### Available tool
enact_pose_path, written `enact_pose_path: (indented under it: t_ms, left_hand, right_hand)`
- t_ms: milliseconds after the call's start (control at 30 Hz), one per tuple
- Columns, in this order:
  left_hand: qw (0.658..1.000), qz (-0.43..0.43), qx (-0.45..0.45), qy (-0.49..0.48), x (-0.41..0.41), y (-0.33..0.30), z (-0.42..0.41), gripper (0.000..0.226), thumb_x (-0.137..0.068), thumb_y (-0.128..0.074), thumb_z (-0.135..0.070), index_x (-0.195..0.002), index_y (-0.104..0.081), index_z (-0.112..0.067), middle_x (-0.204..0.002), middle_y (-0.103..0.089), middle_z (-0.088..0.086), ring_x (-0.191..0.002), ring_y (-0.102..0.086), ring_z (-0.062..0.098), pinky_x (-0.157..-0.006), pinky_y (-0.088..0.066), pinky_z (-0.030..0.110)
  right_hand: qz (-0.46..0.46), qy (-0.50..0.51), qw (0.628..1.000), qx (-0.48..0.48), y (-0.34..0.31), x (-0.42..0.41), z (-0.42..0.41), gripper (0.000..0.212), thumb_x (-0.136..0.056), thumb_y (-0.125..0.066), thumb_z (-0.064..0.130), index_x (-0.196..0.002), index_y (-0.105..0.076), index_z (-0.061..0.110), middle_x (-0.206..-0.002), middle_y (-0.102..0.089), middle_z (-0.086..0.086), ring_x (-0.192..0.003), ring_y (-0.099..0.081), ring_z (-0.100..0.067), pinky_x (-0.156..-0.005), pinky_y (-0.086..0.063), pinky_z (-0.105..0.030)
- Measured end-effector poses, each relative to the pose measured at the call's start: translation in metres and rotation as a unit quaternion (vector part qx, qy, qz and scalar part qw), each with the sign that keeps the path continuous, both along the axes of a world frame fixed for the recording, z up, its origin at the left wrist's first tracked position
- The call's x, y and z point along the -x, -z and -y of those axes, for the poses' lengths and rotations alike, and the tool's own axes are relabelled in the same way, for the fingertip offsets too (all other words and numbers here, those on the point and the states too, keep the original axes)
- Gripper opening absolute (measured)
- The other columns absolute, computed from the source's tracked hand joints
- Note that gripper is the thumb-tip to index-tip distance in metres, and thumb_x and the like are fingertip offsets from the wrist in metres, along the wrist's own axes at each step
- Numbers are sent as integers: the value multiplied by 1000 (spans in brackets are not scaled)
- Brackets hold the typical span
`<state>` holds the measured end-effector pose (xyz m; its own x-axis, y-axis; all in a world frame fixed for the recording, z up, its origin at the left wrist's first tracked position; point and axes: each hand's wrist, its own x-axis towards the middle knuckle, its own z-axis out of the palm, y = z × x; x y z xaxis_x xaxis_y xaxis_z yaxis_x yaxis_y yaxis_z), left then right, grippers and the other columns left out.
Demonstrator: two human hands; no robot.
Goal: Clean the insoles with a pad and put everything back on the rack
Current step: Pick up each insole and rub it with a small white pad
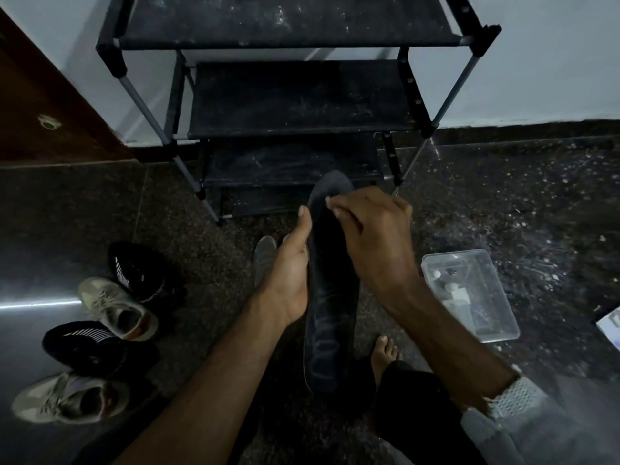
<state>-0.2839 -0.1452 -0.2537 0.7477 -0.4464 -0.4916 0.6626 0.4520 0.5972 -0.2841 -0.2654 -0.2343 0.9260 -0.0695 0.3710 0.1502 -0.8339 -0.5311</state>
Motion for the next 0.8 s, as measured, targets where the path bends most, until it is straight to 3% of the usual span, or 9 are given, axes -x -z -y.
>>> enact_pose_path:
  t_ms: [133,200,367,533,667,800]
  left_hand:
    - [1000,5,-8,-13,-3,-1,-3,59,-98,-30,-55,-127,-60,-12,-124,-65,13,-118,-60,25,-100,-46,38]
    - [1000,-4,-8,-3,-1,-3,-1,59,-96,-32,-56,-129,-59,-15,-125,-65,12,-119,-59,26,-100,-46,40]
    - [999,2,-24,35,4,-5,5,55,-99,-27,-52,-123,-62,-17,-120,-68,8,-111,-65,23,-93,-53,36]
    - [999,2,-31,24,2,-7,3,52,-100,-29,-51,-116,-65,-16,-112,-71,8,-104,-68,20,-82,-57,29]
    - [997,29,-52,57,7,-8,8,47,-102,-25,-46,-117,-62,-22,-104,-74,-3,-96,-69,14,-79,-58,29]
    - [997,22,-55,57,5,-9,6,50,-101,-25,-47,-121,-61,-17,-108,-73,2,-100,-69,16,-81,-57,29]
  right_hand:
    - [-12,-52,998,24,0,6,-15,33,-91,-43,28,-102,-73,21,-96,-69,2,-92,-63,-20,-87,-33,-38]
    - [-7,-25,1000,15,-2,-2,-4,28,-92,-47,26,-100,-74,20,-96,-70,1,-93,-64,-19,-87,-31,-37]
    - [9,28,999,-32,0,-10,15,16,-90,-60,15,-98,-74,15,-97,-71,-1,-90,-65,-16,-87,-46,-50]
    - [6,-41,999,-9,-7,1,-11,34,-92,-43,31,-100,-74,19,-100,-69,1,-94,-62,-16,-87,-33,-34]
    - [11,16,1000,-22,-3,-19,22,20,-90,-55,19,-97,-74,16,-95,-71,-2,-91,-65,-19,-86,-48,-50]
    - [1,-32,999,-17,-1,-8,4,25,-91,-52,21,-101,-74,14,-95,-68,-3,-89,-64,-20,-83,-48,-47]
